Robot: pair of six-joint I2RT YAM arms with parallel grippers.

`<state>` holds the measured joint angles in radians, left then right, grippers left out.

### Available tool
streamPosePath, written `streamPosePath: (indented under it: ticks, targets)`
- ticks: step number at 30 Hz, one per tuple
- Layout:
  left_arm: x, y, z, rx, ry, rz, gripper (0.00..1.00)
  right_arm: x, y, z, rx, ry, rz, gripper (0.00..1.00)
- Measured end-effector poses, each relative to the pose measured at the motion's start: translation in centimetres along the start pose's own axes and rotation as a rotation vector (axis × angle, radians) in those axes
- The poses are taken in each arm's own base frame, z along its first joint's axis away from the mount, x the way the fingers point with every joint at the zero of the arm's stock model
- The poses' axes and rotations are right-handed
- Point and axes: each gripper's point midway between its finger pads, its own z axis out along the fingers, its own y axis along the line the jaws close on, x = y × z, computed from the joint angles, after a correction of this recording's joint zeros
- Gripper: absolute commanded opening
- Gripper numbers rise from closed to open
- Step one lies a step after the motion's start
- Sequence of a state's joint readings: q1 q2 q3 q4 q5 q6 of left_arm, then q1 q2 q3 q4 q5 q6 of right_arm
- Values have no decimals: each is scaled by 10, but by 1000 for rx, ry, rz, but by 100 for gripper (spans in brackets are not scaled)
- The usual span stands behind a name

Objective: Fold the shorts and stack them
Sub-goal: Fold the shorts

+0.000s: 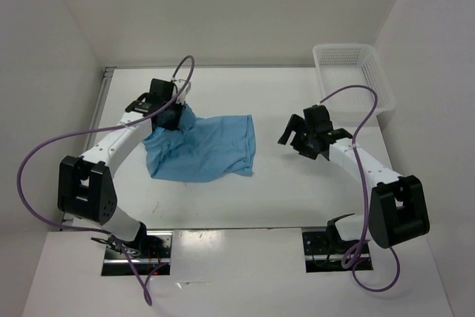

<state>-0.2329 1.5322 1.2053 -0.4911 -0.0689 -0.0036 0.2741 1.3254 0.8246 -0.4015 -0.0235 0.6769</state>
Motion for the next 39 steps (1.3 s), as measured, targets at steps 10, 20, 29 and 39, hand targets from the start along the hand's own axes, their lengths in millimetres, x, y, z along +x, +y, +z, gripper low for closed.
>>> streamPosePath:
  ticks: [10,20,29,39]
  targets:
    - [-48,-63,-5,123,-82,105,0,1,3,-1,-33,-8,-14,92]
    - [-68,-161,43,285,-48,236,0,-3,11,-12,-78,-35,-17,92]
    - [-69,-223,19,375,-28,338,0,1,9,-11,-79,-27,-17,92]
    - [-90,-191,-55,279,-65,341,0,-3,3,-12,-46,-58,10,94]
